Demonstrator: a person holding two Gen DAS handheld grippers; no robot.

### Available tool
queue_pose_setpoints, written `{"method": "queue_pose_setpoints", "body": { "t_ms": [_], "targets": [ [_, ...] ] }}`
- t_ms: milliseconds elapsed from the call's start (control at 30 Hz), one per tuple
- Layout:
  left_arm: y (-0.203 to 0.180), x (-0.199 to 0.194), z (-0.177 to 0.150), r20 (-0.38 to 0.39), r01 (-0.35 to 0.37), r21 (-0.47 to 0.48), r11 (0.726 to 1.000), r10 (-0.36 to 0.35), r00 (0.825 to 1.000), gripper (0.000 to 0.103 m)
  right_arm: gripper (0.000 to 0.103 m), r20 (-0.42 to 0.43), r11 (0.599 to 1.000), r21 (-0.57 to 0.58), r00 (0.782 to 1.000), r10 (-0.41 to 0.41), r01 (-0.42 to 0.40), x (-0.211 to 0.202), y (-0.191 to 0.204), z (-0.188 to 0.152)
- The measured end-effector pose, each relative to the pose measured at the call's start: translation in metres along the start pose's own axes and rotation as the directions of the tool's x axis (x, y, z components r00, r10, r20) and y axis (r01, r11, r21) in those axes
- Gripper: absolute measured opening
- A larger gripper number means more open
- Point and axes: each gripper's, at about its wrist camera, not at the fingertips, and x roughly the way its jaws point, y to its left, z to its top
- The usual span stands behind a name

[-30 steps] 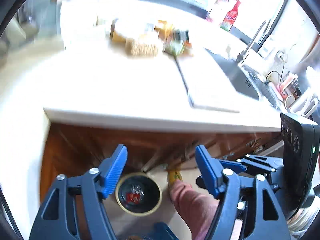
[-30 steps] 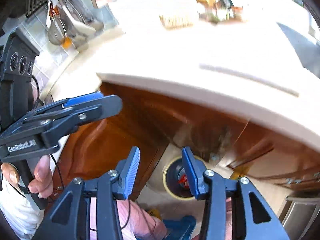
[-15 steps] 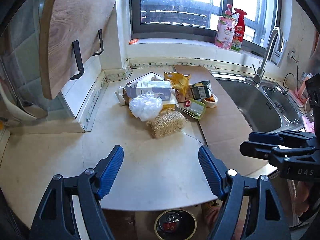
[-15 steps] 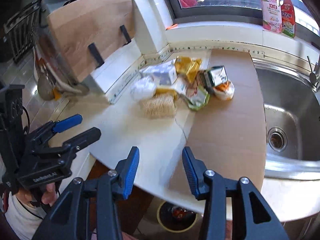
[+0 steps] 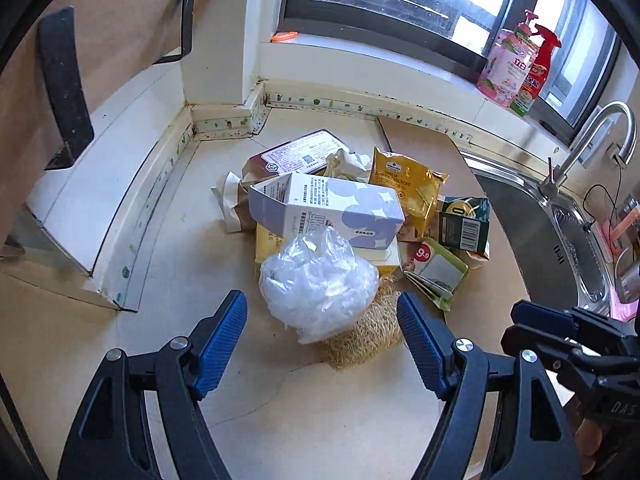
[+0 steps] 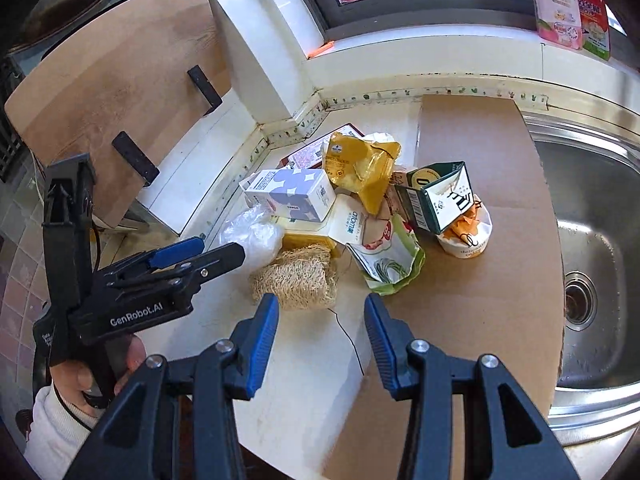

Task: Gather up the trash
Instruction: 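Return to the counter and grasp the clear plastic bag with the left tool, then grasp the fibre bundle with the right tool while the left tool holds the plastic bag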

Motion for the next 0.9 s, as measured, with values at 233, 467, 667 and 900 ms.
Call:
{"method": "queue_pose_setpoints", "body": {
  "t_ms": [233, 467, 667, 900],
  "targets": [
    [-0.002, 0.029, 0.011, -0.026, -0.037, 0.006, 0.999, 0.037, 0.999, 0.076, 0.045, -0.018, 1.000, -0.009, 1.000, -0.006, 0.006, 0.014, -0.005, 0.006],
    [-0.005, 0.034, 0.005, -0.006, -0.062, 0.055, 0.997, 0.062, 0.998, 0.054, 0.045, -0.041, 1.000, -0.021, 0.999, 0.000, -0.001, 0.025, -0.002, 0.010],
    [-0.001, 0.015, -0.010, 0.036, -0.083, 0.053, 0.995, 0.081, 0.996, 0.039, 0.045, -0.080, 0.999, 0.002, 0.996, 0.044, -0.044, 0.043, 0.006, 0.014],
    [0.024, 0.002, -0.037, 0.035, -0.057, -0.032, 0.998, 0.058, 0.998, 0.037, 0.046, -0.111, 0.978, 0.128, 0.977, 0.181, -0.166, 0.068, 0.005, 0.014]
  ]
}}
